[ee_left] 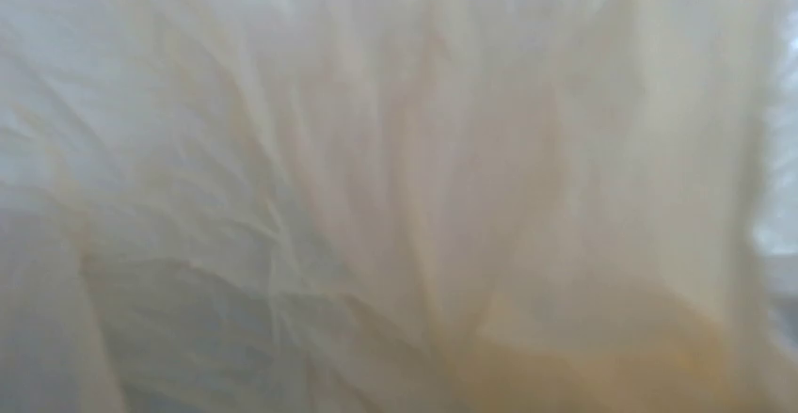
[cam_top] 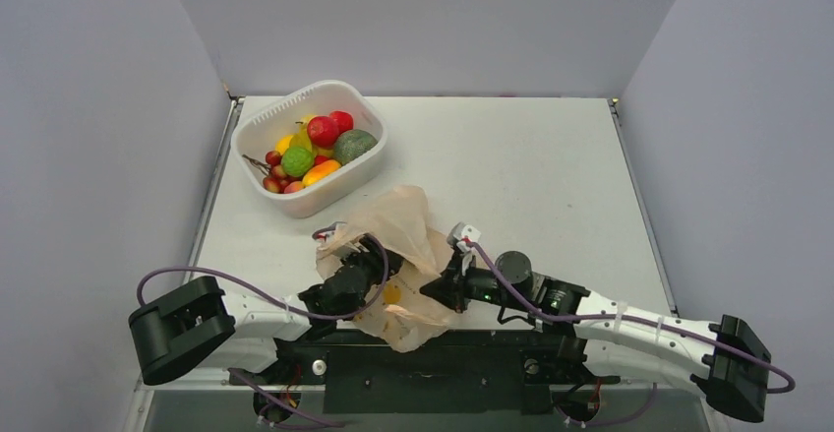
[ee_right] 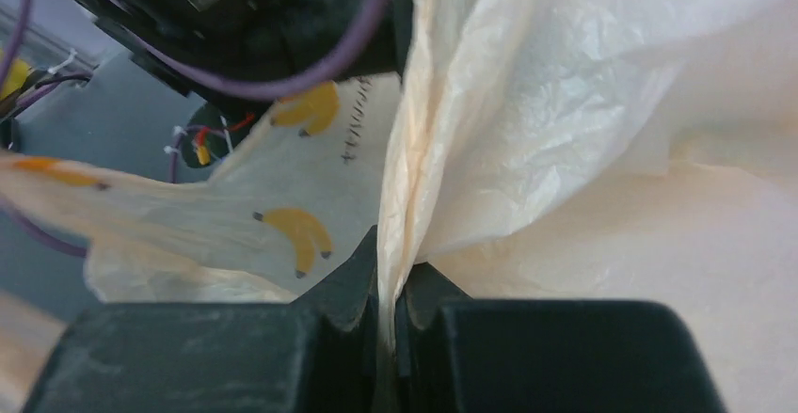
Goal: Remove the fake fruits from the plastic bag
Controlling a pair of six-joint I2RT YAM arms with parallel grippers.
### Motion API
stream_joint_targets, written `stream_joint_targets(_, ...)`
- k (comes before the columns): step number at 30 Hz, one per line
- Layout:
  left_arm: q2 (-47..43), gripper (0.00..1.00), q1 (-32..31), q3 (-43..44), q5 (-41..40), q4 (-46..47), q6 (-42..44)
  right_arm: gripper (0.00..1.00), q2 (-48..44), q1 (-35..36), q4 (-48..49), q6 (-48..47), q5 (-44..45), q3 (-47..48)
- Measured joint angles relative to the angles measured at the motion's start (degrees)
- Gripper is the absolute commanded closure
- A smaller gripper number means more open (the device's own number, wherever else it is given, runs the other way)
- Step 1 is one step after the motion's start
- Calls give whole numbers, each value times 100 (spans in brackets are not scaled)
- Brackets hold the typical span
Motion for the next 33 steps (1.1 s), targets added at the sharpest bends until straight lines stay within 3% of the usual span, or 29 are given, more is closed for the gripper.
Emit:
stream_joint_targets(5,612,41,-2,-20,68,-20,-505,100,-581,-538,295,516,-175,-1193)
stream_joint_targets(17,1858,40,-15,1073,313,-1016,-2111,100,-564,-955,-74,262,-402,-852)
stream_joint_targets(23,2164,40,-50,1554,444,-1467,-2149,100,-562,-955,-190,179,-417,-852)
stream_joint_targets(33,2625,40,-289,1705,737,-807,-1714,100,-409,-957,-212,85,-439,-852)
